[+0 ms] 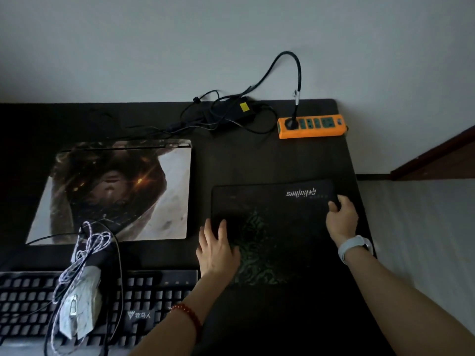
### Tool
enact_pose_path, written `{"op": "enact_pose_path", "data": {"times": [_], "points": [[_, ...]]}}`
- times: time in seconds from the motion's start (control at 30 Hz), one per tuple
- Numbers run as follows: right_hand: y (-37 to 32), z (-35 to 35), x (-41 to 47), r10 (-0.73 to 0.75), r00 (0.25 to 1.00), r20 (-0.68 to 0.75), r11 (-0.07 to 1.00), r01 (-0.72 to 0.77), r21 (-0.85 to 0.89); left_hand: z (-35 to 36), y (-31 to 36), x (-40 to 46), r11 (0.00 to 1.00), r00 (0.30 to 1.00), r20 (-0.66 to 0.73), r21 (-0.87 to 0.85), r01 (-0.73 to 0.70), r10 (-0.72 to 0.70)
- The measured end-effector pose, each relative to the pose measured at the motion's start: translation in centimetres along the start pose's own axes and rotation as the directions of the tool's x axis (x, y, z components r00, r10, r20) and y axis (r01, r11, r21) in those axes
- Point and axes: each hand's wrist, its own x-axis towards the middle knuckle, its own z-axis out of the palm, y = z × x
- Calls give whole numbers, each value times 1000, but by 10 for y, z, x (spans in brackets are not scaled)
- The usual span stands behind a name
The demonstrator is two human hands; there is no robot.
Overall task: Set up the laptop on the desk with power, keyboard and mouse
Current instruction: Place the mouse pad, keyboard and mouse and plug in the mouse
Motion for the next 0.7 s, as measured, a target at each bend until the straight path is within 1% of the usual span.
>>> {"op": "enact_pose_path", "data": {"times": [0.07,0.13,0.2,0.3,0.43,0.5,0.6,0.7], "points": [[0,1,8,48,999,15,998,-48,47,-3,1,10,1000,1000,12,-2,21,-21],[1,3,10,92,996,7,992,-92,81,-4,3,17,998,999,46,-52,30,-28],[5,4,8,90,996,-7,993,-90,74,-2,5,17,997,998,57,-71,22,-18],[14,2,2,45,999,-26,999,-46,-10,3,5,14,997,999,35,-75,5,-2],[30,-2,-13,68,994,-89,987,-80,-140,6,0,15,985,1000,-26,-175,1,-5],[36,-3,-19,67,992,-104,985,-82,-155,7,-1,17,985,999,-38,-169,-22,16],[42,-5,-22,24,990,-136,981,-49,-185,9,3,20,987,997,-32,-142,-70,66],[45,-8,-20,-5,992,-126,961,-30,-273,13,6,18,990,993,-2,-83,-118,118]]}}
